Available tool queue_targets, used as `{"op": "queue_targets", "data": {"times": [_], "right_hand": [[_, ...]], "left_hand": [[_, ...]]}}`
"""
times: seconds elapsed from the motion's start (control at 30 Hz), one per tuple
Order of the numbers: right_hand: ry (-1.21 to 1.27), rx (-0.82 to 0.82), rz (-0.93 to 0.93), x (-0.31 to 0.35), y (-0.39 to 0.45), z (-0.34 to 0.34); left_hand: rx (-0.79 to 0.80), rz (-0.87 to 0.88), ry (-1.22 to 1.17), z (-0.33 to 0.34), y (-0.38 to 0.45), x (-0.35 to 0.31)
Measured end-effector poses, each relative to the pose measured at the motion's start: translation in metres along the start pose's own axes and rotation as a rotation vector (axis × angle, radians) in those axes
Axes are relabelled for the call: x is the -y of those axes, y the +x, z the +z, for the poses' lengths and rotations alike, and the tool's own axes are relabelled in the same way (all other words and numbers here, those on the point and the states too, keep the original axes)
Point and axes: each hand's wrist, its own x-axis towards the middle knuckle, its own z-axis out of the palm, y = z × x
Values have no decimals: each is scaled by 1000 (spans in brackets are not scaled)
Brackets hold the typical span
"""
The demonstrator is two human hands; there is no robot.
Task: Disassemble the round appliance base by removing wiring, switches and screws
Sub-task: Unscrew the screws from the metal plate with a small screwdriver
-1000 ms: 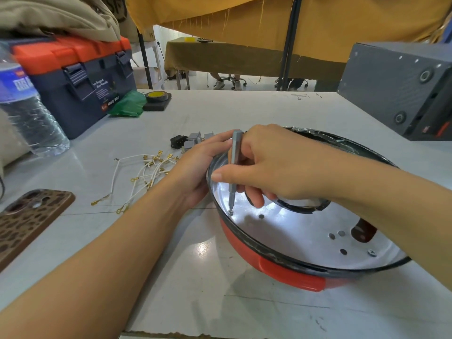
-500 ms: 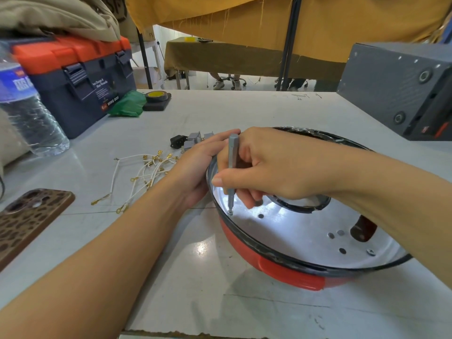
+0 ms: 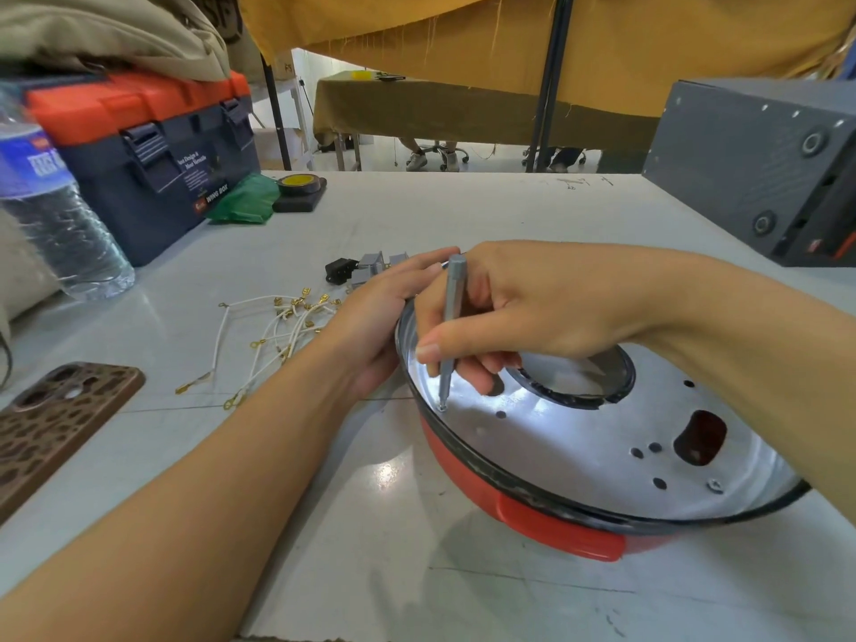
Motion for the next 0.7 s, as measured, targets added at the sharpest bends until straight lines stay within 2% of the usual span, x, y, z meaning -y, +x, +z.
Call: {"op": "queue_targets", "data": {"times": [0.23, 0.4, 0.6, 0.7], "right_hand": [[1, 23, 38, 2, 1, -2], [-30, -132, 88, 4, -1, 6], [226, -268, 138, 6, -1, 22], [207, -326, 167, 11, 1, 25]], "left_hand": [[-1, 35, -43, -2, -1, 3], [56, 82, -40, -4, -3, 5], [66, 27, -79, -6, 0, 4], [56, 47, -125, -4, -4, 3]]}}
